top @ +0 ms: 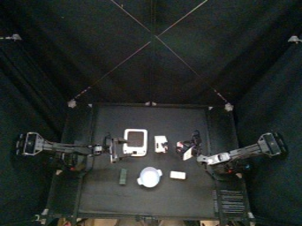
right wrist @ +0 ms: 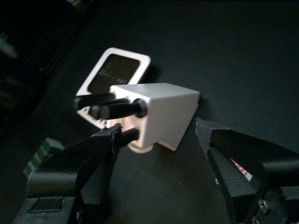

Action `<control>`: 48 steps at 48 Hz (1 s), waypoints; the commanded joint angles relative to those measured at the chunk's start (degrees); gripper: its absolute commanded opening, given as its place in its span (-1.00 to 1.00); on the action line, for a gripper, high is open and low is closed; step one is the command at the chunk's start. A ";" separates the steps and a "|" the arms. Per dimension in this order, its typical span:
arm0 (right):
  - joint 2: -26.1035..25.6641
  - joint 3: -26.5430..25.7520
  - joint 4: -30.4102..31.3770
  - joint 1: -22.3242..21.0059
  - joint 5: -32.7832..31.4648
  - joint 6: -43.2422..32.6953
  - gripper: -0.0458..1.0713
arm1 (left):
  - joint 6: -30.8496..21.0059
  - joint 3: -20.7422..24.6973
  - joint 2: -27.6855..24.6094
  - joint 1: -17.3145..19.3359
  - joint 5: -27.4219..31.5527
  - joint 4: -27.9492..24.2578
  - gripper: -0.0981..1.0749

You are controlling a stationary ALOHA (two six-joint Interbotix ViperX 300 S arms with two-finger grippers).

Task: Grab white sushi roll

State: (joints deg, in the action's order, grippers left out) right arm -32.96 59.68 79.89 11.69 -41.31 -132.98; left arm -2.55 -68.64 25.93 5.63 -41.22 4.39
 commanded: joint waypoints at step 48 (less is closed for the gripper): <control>6.33 0.26 -39.73 10.72 20.92 56.87 0.84 | 0.09 -0.26 0.18 0.44 -0.26 0.09 0.93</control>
State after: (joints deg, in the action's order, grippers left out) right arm -27.25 60.64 40.25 21.45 -20.65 -76.20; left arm -2.55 -69.52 26.02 5.89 -41.22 4.39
